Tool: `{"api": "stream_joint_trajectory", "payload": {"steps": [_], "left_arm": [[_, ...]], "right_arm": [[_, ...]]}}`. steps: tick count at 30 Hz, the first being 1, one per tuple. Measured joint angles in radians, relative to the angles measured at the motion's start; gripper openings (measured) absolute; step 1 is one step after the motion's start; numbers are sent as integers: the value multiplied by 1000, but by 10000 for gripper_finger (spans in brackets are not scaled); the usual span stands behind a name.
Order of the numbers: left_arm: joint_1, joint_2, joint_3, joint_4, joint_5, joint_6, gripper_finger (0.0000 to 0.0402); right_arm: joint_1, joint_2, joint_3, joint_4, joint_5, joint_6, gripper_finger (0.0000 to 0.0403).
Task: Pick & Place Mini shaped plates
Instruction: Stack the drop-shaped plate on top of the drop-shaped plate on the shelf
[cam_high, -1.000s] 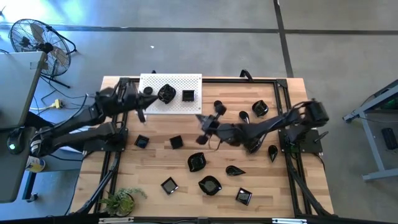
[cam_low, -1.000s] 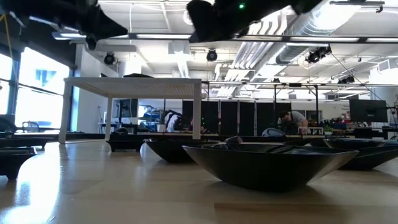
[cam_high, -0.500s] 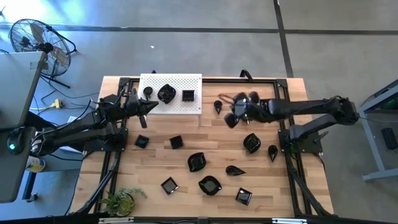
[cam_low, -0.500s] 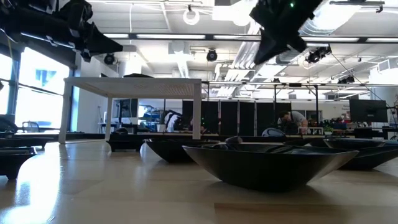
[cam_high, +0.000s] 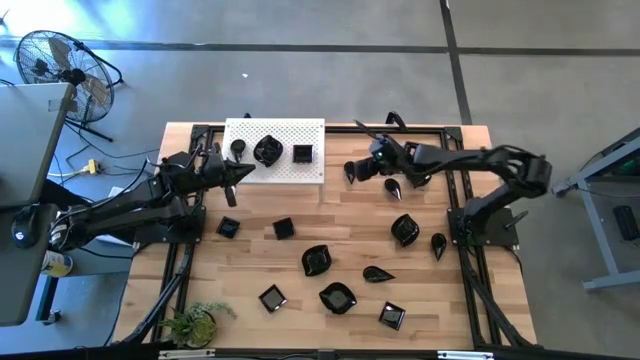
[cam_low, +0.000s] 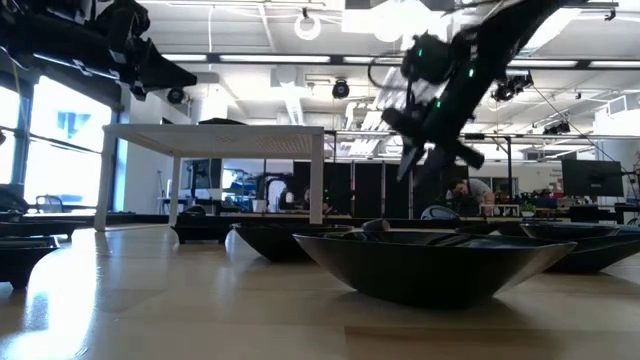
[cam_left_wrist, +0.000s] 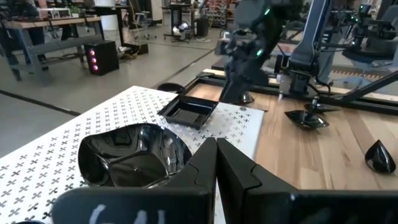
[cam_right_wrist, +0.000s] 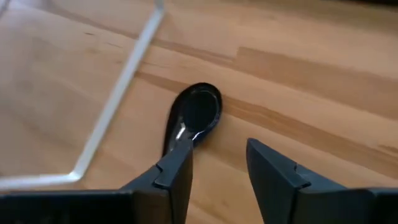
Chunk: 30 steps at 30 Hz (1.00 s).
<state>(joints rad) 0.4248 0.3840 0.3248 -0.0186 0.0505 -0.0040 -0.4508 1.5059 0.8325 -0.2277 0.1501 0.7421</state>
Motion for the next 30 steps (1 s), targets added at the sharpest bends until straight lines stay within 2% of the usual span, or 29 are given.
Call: {"api": "stream_joint_trajectory", "payload": {"steps": [6,11,30], "left_arm": [[0,0,0,-7,0,0,1],[0,0,0,-8,3,0,1],[0,0,0,-10,4,-1,1]], "right_arm": [[-23,142,4,79,-44,17,107],[-23,206,16,137,-59,22,88],[-23,217,-12,230,-26,74,50]]}}
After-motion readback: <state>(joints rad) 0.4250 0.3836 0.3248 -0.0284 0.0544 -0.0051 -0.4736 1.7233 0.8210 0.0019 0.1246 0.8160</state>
